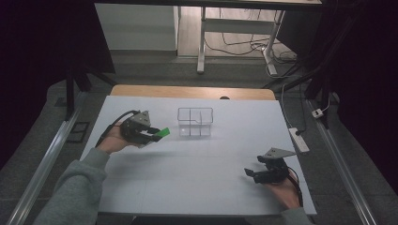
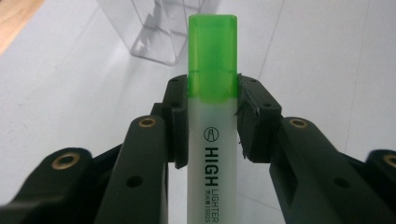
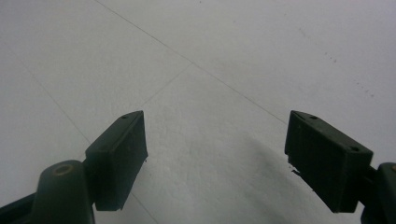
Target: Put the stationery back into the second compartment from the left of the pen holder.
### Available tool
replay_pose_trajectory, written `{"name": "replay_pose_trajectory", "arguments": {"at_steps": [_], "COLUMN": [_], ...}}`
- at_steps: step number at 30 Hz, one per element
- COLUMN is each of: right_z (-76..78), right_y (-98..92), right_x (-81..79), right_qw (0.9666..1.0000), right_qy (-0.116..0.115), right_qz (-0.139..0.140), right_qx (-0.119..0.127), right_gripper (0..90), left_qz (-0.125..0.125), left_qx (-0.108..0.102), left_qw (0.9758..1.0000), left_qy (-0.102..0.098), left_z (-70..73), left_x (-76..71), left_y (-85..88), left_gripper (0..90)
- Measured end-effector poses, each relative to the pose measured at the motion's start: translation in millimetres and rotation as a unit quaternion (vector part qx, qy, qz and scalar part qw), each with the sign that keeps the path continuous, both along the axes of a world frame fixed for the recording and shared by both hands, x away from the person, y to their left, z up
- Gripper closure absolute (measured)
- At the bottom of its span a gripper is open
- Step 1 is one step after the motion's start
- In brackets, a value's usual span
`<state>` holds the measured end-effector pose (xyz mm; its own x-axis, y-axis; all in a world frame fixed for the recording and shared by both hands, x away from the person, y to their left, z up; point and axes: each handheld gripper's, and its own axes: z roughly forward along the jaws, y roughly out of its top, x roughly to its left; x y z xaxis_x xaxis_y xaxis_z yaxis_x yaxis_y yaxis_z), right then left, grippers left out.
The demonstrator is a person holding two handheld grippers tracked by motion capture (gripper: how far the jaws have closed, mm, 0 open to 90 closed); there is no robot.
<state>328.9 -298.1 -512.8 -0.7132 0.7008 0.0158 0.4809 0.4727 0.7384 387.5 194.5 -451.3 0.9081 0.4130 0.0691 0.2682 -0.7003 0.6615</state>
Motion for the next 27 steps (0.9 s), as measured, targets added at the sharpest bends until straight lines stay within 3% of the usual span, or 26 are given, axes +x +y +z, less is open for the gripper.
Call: {"name": "replay_pose_trajectory", "arguments": {"at_steps": [10, 16, 27], "right_z": [-0.1, -0.1, 0.2], "right_y": [0.2, -0.1, -0.3], "right_x": [-0.2, -0.2, -0.2], "right_qw": [1.0, 1.0, 1.0], "right_qy": [0.0, 0.0, -0.002], "right_qz": [0.0, -0.001, 0.0], "right_qx": [0.0, -0.001, 0.001], "right_gripper": [20.8, 20.8, 20.8], "left_qz": [0.04, 0.063, 0.075], "left_qx": [-0.053, -0.086, -0.128], "left_qw": [0.9975, 0.9937, 0.9876], "left_qy": [-0.022, -0.033, -0.052], "left_z": [6.5, 10.7, 18.1], "left_x": [-3.5, -3.6, -4.8], "left_y": [4.7, 6.0, 2.1], "left_gripper": [66.4, 66.3, 66.3]}}
